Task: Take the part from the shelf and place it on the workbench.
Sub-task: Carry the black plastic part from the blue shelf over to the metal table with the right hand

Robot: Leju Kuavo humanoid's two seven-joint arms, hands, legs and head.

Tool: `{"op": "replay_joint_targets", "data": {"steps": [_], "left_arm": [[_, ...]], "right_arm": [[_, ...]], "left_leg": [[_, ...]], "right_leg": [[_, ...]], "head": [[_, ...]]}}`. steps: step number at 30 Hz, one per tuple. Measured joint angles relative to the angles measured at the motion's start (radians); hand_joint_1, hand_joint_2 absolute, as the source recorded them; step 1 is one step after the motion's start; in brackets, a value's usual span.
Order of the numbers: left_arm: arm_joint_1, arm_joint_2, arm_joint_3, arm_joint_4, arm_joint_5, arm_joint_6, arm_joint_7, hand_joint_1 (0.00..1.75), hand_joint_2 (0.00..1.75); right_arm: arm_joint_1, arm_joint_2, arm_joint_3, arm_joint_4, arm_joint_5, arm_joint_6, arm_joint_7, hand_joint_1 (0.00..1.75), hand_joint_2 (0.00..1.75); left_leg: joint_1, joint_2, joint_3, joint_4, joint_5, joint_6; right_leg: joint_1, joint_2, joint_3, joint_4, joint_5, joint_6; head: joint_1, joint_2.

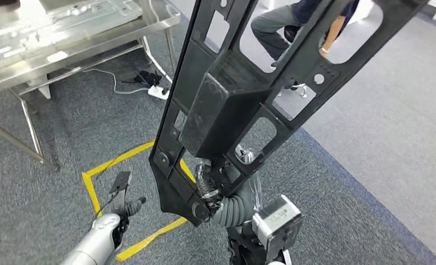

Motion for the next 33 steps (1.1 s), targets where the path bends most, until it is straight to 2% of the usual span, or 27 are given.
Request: {"op": "replay_joint_targets", "data": {"steps": [2,4,6,7,8,9,10,11,13,14,15,17,18,19,21,22,23,24,25,26,28,29,30,32,33], "left_arm": [[0.003,0.000,0.000,0.000,-0.001,0.000,0.001,0.00,1.75],[0.001,0.000,0.000,0.000,-0.009,-0.001,0.007,0.00,1.75],[-0.011,-0.003,-0.002,0.000,-0.026,0.001,0.022,0.00,1.75],[-0.016,-0.005,-0.005,0.000,-0.033,0.003,0.031,0.00,1.75],[-0.021,-0.006,-0.008,0.000,-0.037,0.005,0.040,0.00,1.75],[-0.024,-0.007,-0.010,0.000,-0.039,0.007,0.046,0.00,1.75],[-0.026,-0.007,-0.012,0.000,-0.037,0.007,0.052,0.00,1.75],[-0.028,-0.007,-0.014,0.000,-0.034,0.007,0.055,0.00,1.75],[-0.032,-0.007,-0.015,0.000,-0.027,0.011,0.057,0.00,1.75],[-0.034,-0.007,-0.015,0.000,-0.023,0.013,0.057,0.00,1.75],[-0.035,-0.006,-0.015,0.000,-0.019,0.016,0.056,0.00,1.75],[-0.035,-0.003,-0.015,0.000,-0.013,0.020,0.055,0.00,1.75],[-0.035,-0.001,-0.015,0.000,-0.011,0.021,0.054,0.00,1.75],[-0.036,0.000,-0.015,0.000,-0.009,0.020,0.053,0.00,1.75],[-0.038,0.000,-0.015,0.000,-0.008,0.018,0.051,0.00,1.75],[-0.039,0.000,-0.015,0.000,-0.007,0.017,0.050,0.00,1.75],[-0.039,0.000,-0.015,0.000,-0.006,0.017,0.049,0.00,1.75],[-0.038,0.001,-0.015,0.001,-0.006,0.017,0.049,0.00,1.75],[-0.038,0.001,-0.015,0.001,-0.005,0.017,0.050,0.00,1.75],[-0.039,0.002,-0.016,0.002,-0.004,0.017,0.051,0.00,1.75],[-0.044,0.003,-0.018,0.003,-0.004,0.017,0.053,0.00,1.75],[-0.047,0.004,-0.019,0.003,-0.004,0.017,0.054,0.00,1.75],[-0.049,0.004,-0.021,0.003,-0.004,0.017,0.055,0.00,1.75],[-0.049,0.007,-0.022,0.003,-0.004,0.018,0.058,0.00,1.75],[-0.048,0.008,-0.022,0.004,-0.004,0.018,0.059,0.00,1.75]], "right_arm": [[-0.003,0.003,0.004,0.006,0.002,-0.002,0.000,1.75,1.75],[-0.007,0.007,0.006,0.010,0.012,-0.018,0.000,1.75,1.75],[-0.005,0.008,0.006,0.011,0.027,-0.047,0.002,1.75,1.75],[-0.001,0.007,0.006,0.011,0.034,-0.061,0.006,1.75,1.75],[0.004,0.004,0.006,0.010,0.038,-0.072,0.012,1.75,1.75],[0.008,0.002,0.006,0.009,0.039,-0.078,0.021,1.75,1.75],[0.012,-0.002,0.006,0.007,0.038,-0.080,0.029,1.75,1.75],[0.014,-0.005,0.006,0.006,0.036,-0.079,0.035,1.75,1.75],[0.015,-0.010,0.006,0.002,0.030,-0.073,0.040,1.75,1.75],[0.015,-0.012,0.006,0.001,0.027,-0.068,0.040,1.75,1.75],[0.016,-0.013,0.006,0.000,0.024,-0.064,0.038,1.75,1.75],[0.015,-0.013,0.006,-0.001,0.019,-0.057,0.037,1.75,1.75],[0.015,-0.012,0.006,-0.001,0.017,-0.056,0.036,1.75,1.75],[0.014,-0.012,0.006,-0.002,0.016,-0.055,0.036,1.75,1.75],[0.013,-0.011,0.006,-0.002,0.015,-0.053,0.035,1.75,1.75],[0.013,-0.011,0.006,-0.002,0.015,-0.053,0.035,1.75,1.75],[0.014,-0.011,0.006,-0.002,0.014,-0.052,0.035,1.75,1.75],[0.015,-0.012,0.006,-0.001,0.013,-0.052,0.036,1.75,1.75],[0.015,-0.012,0.006,-0.001,0.012,-0.052,0.036,1.75,1.75],[0.015,-0.012,0.006,0.000,0.012,-0.053,0.036,1.75,1.75],[0.014,-0.012,0.006,0.000,0.010,-0.053,0.036,1.75,1.75],[0.014,-0.012,0.006,0.000,0.008,-0.052,0.035,1.75,1.75],[0.013,-0.012,0.006,0.000,0.006,-0.051,0.035,1.75,1.75],[0.012,-0.012,0.006,-0.001,0.002,-0.049,0.034,1.75,1.75],[0.012,-0.012,0.006,-0.001,0.001,-0.048,0.034,1.75,1.75]], "left_leg": [[0.003,-0.020,0.002,-0.005,0.001,0.011],[0.009,-0.040,0.009,-0.012,0.003,0.024],[0.011,-0.061,0.011,-0.014,0.003,0.035],[0.011,-0.073,0.011,-0.013,0.003,0.038],[0.011,-0.087,0.012,-0.011,0.002,0.039],[0.011,-0.100,0.012,-0.009,0.000,0.039],[0.012,-0.114,0.013,-0.007,-0.001,0.038],[0.012,-0.128,0.014,-0.004,-0.004,0.036],[0.013,-0.152,0.011,0.004,-0.009,0.028],[0.014,-0.162,0.008,0.007,-0.010,0.022],[0.016,-0.170,0.004,0.007,-0.009,0.016],[0.020,-0.181,0.000,0.004,-0.007,0.003],[0.019,-0.168,-0.003,0.009,-0.011,-0.003],[0.018,-0.146,-0.012,0.029,-0.024,-0.008],[0.018,-0.090,-0.058,0.126,-0.072,-0.019],[0.021,-0.076,-0.090,0.189,-0.097,-0.024],[0.024,-0.070,-0.116,0.237,-0.109,-0.028],[0.027,-0.067,-0.127,0.253,-0.104,-0.032],[0.030,-0.063,-0.118,0.230,-0.081,-0.034],[0.031,-0.052,-0.090,0.173,-0.047,-0.036],[0.025,-0.004,-0.027,0.046,-0.002,-0.031],[0.020,0.012,-0.009,0.011,0.004,-0.025],[0.015,0.018,-0.004,-0.002,0.001,-0.017],[0.013,-0.007,-0.002,-0.005,0.001,-0.003],[0.015,-0.019,0.001,-0.008,0.002,0.002]], "right_leg": [[-0.001,-0.007,0.004,0.001,-0.008,0.011],[-0.004,0.024,-0.012,0.043,-0.034,0.020],[-0.007,0.065,-0.074,0.164,-0.086,0.023],[-0.007,0.073,-0.112,0.230,-0.107,0.023],[-0.007,0.076,-0.143,0.277,-0.114,0.024],[-0.008,0.078,-0.157,0.286,-0.100,0.025],[-0.009,0.080,-0.152,0.257,-0.070,0.024],[-0.010,0.089,-0.130,0.196,-0.029,0.022],[-0.014,0.128,-0.080,0.071,0.027,0.019],[-0.015,0.142,-0.065,0.035,0.038,0.017],[-0.014,0.149,-0.059,0.022,0.038,0.014],[-0.012,0.128,-0.054,0.015,0.043,0.004],[-0.013,0.118,-0.049,0.009,0.045,-0.001],[-0.014,0.106,-0.044,0.002,0.047,-0.008],[-0.014,0.083,-0.036,-0.005,0.046,-0.016],[-0.013,0.071,-0.035,-0.006,0.045,-0.019],[-0.013,0.059,-0.034,-0.005,0.043,-0.020],[-0.013,0.048,-0.034,-0.005,0.042,-0.020],[-0.013,0.037,-0.033,-0.004,0.039,-0.018],[-0.013,0.026,-0.031,-0.003,0.036,-0.016],[-0.010,0.005,-0.027,0.001,0.029,-0.008],[-0.006,-0.005,-0.026,0.002,0.026,-0.003],[-0.004,-0.014,-0.024,0.002,0.023,0.003],[-0.002,-0.032,-0.016,-0.001,0.017,0.014],[-0.004,-0.026,-0.013,0.002,0.011,0.021]], "head": [[0.000,0.000],[0.002,0.000],[0.006,0.000],[0.007,0.000],[0.007,0.000],[0.007,0.000],[0.008,0.000],[0.008,0.000],[0.007,0.000],[0.007,0.000],[0.007,0.000],[0.008,0.000],[0.006,0.000],[0.004,0.000],[0.000,0.000],[-0.001,0.000],[-0.001,0.000],[-0.002,0.000],[-0.001,0.000],[-0.002,0.000],[-0.001,0.000],[0.000,0.000],[0.002,0.000],[0.004,0.000],[0.005,0.000]]}}
